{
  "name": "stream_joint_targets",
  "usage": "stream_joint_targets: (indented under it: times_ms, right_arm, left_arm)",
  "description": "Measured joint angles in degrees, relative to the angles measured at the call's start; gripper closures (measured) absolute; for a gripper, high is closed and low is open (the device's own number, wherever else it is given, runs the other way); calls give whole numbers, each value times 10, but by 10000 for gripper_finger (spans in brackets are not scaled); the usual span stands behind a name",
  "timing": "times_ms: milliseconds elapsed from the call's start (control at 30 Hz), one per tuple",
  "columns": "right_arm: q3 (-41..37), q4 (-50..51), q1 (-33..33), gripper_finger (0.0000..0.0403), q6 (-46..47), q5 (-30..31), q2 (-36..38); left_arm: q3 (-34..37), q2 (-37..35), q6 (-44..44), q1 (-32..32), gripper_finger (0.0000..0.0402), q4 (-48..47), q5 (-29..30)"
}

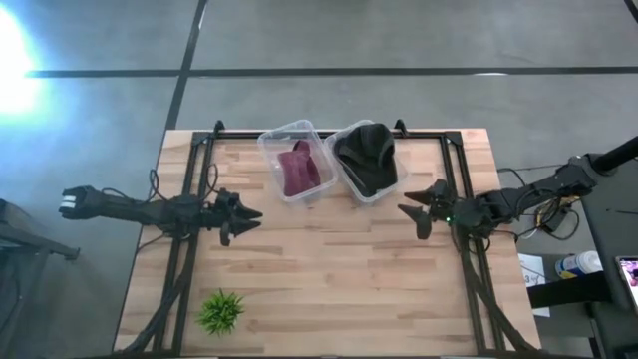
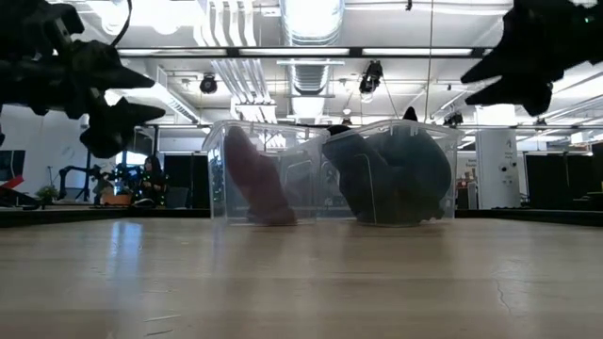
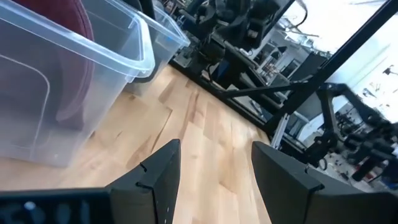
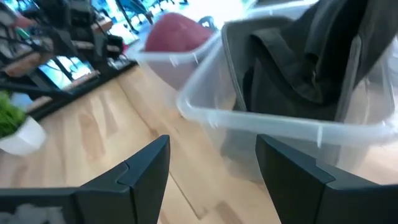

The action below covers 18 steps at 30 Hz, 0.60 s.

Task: Pick & Place hat
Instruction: Return to Home Position

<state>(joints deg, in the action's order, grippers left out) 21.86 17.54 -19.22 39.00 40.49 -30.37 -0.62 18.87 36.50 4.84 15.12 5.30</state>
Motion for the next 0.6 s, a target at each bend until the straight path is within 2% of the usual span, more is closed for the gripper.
stream_joint_targets:
  times_ms: [233, 500, 533, 600]
  right_arm:
    - [-51, 0, 0, 170, 0, 0, -1]
    - [-111, 0, 0, 170, 0, 0, -1]
    - [-118, 0, 0, 170, 0, 0, -1]
    - [-132, 0, 0, 170, 0, 0, -1]
  left_arm:
    - [-11, -1, 62, -3, 211, 18, 1]
    - [-13, -13, 74, -3, 211, 32, -1]
    - [-12, -25, 62, -4, 211, 18, -14]
    - [-8, -54, -29, -4, 211, -10, -29]
